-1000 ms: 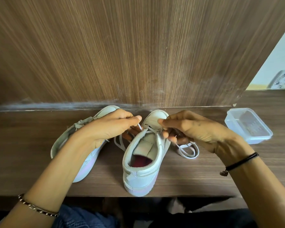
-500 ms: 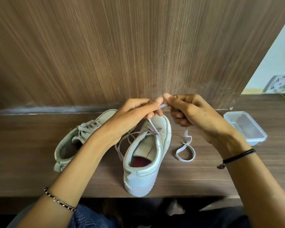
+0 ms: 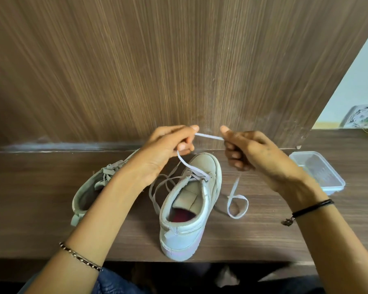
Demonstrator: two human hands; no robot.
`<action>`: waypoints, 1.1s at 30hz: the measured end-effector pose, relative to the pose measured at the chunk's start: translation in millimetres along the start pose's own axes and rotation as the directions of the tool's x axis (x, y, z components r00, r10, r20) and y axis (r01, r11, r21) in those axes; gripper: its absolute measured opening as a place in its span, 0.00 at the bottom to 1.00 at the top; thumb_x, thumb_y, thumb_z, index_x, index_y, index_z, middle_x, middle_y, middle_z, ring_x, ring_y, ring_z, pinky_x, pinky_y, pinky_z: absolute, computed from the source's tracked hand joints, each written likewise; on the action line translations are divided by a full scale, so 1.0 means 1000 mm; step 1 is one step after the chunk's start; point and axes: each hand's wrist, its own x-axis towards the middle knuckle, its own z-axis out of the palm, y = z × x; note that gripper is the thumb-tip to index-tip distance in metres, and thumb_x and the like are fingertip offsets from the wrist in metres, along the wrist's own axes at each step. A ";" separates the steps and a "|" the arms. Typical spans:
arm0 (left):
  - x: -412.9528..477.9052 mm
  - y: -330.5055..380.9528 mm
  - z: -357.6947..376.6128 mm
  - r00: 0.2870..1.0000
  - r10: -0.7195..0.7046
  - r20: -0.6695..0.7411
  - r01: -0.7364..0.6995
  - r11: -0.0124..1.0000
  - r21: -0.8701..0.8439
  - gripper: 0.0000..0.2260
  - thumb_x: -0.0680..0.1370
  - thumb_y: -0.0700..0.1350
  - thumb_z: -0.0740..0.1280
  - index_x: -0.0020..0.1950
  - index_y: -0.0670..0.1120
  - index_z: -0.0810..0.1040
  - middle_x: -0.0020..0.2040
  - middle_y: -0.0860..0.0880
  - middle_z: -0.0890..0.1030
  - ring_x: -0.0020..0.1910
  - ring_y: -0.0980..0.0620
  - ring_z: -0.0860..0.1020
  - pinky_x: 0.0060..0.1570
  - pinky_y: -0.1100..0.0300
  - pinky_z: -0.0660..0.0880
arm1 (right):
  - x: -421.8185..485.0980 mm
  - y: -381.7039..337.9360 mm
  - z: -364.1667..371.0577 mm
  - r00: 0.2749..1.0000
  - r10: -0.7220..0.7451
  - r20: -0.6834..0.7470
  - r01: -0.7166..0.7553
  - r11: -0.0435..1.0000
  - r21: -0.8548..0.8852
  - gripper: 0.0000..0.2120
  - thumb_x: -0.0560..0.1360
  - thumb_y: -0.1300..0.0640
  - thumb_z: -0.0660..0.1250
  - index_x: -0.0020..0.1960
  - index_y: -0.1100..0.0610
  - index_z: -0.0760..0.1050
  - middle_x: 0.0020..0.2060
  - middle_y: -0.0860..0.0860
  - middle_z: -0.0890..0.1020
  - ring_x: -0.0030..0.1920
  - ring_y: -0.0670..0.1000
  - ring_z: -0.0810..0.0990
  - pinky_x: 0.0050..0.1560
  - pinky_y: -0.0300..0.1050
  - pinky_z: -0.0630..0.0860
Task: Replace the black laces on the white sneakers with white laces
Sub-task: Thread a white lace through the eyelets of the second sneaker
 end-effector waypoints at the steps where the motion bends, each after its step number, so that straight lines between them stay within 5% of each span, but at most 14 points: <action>1: 0.002 -0.001 -0.005 0.998 -0.035 -0.056 0.030 0.997 -0.074 0.17 0.81 0.47 0.68 0.32 0.48 0.72 0.27 0.52 0.67 0.38 0.54 0.77 0.69 0.45 0.73 | 0.000 0.000 -0.007 0.999 0.005 -0.054 -0.003 0.999 0.039 0.21 0.82 0.42 0.65 0.35 0.50 0.66 0.29 0.47 0.66 0.29 0.48 0.65 0.31 0.39 0.60; 3: 0.003 -0.004 -0.012 0.991 -0.063 -0.119 0.057 0.997 -0.052 0.16 0.81 0.45 0.67 0.33 0.47 0.73 0.27 0.51 0.71 0.38 0.54 0.79 0.67 0.45 0.75 | 0.000 0.003 -0.018 0.990 0.005 -0.138 0.008 0.995 0.097 0.20 0.82 0.42 0.65 0.35 0.50 0.67 0.30 0.46 0.66 0.30 0.48 0.65 0.33 0.42 0.59; 6: -0.001 -0.009 -0.010 0.998 -0.002 -0.057 0.017 0.964 0.264 0.14 0.82 0.47 0.66 0.37 0.45 0.80 0.35 0.51 0.82 0.42 0.58 0.81 0.55 0.55 0.73 | -0.001 0.008 -0.020 0.991 -0.004 -0.130 0.004 1.000 -0.005 0.20 0.83 0.43 0.63 0.37 0.53 0.68 0.30 0.47 0.67 0.30 0.48 0.66 0.30 0.36 0.62; 9: -0.006 -0.007 0.009 0.995 -0.048 0.090 0.020 0.957 0.289 0.17 0.82 0.62 0.62 0.55 0.53 0.83 0.53 0.58 0.85 0.57 0.66 0.79 0.62 0.60 0.69 | -0.001 0.009 -0.003 1.000 -0.010 0.027 0.011 0.998 -0.068 0.21 0.84 0.44 0.62 0.38 0.57 0.69 0.29 0.48 0.66 0.30 0.48 0.65 0.29 0.35 0.64; 11: -0.005 -0.011 0.021 0.986 -0.035 0.164 -0.023 0.940 0.339 0.23 0.81 0.69 0.58 0.56 0.53 0.82 0.56 0.55 0.83 0.61 0.62 0.78 0.66 0.55 0.70 | -0.001 0.006 0.005 0.996 -0.020 0.092 0.026 0.998 -0.064 0.21 0.84 0.45 0.61 0.39 0.58 0.71 0.30 0.50 0.64 0.30 0.48 0.63 0.29 0.37 0.62; 15: -0.003 -0.012 0.030 0.967 0.169 0.191 -0.235 0.884 0.404 0.20 0.86 0.56 0.58 0.39 0.46 0.74 0.41 0.40 0.73 0.41 0.50 0.74 0.50 0.53 0.73 | -0.002 0.002 0.005 0.994 -0.004 0.105 0.011 0.998 -0.066 0.23 0.84 0.42 0.60 0.36 0.55 0.73 0.33 0.54 0.61 0.32 0.51 0.62 0.31 0.39 0.62; 19: 0.002 -0.013 0.017 0.986 0.157 -0.060 -0.137 0.956 0.258 0.18 0.84 0.48 0.63 0.34 0.49 0.77 0.44 0.47 0.83 0.50 0.53 0.81 0.54 0.62 0.71 | -0.002 0.005 -0.010 1.000 0.028 -0.006 -0.028 0.998 -0.048 0.21 0.83 0.42 0.62 0.38 0.55 0.69 0.29 0.48 0.65 0.28 0.49 0.65 0.29 0.38 0.63; 23: 0.011 -0.016 0.001 0.927 0.017 -0.375 0.049 0.985 0.166 0.19 0.78 0.44 0.65 0.26 0.49 0.77 0.39 0.53 0.86 0.50 0.55 0.83 0.53 0.60 0.72 | -0.001 0.008 -0.021 0.985 0.049 -0.165 -0.044 0.998 0.033 0.21 0.83 0.44 0.63 0.37 0.54 0.68 0.27 0.47 0.65 0.27 0.48 0.64 0.26 0.36 0.62; 27: 0.011 -0.017 -0.007 0.891 0.001 -0.453 0.112 0.968 0.223 0.13 0.69 0.51 0.64 0.25 0.50 0.78 0.41 0.44 0.86 0.44 0.50 0.81 0.48 0.55 0.70 | 0.001 0.011 -0.027 0.958 0.095 -0.270 -0.075 0.994 0.084 0.21 0.81 0.41 0.66 0.36 0.53 0.69 0.26 0.47 0.68 0.27 0.48 0.67 0.30 0.40 0.64; 30: 0.011 -0.021 -0.017 0.879 -0.042 -0.474 0.181 0.951 0.251 0.16 0.72 0.49 0.65 0.24 0.51 0.79 0.39 0.47 0.87 0.45 0.50 0.84 0.48 0.56 0.73 | 0.000 0.009 -0.033 0.934 0.112 -0.339 -0.069 0.988 0.135 0.19 0.81 0.42 0.67 0.37 0.52 0.70 0.26 0.48 0.71 0.28 0.48 0.69 0.33 0.43 0.64; 33: 0.008 -0.025 -0.026 0.863 -0.044 -0.504 0.240 0.913 0.330 0.18 0.76 0.46 0.65 0.25 0.47 0.79 0.39 0.47 0.86 0.24 0.61 0.72 0.36 0.57 0.68 | -0.001 0.006 -0.037 0.912 0.109 -0.395 -0.041 0.984 0.175 0.17 0.82 0.45 0.66 0.38 0.52 0.72 0.29 0.49 0.77 0.29 0.48 0.74 0.35 0.43 0.67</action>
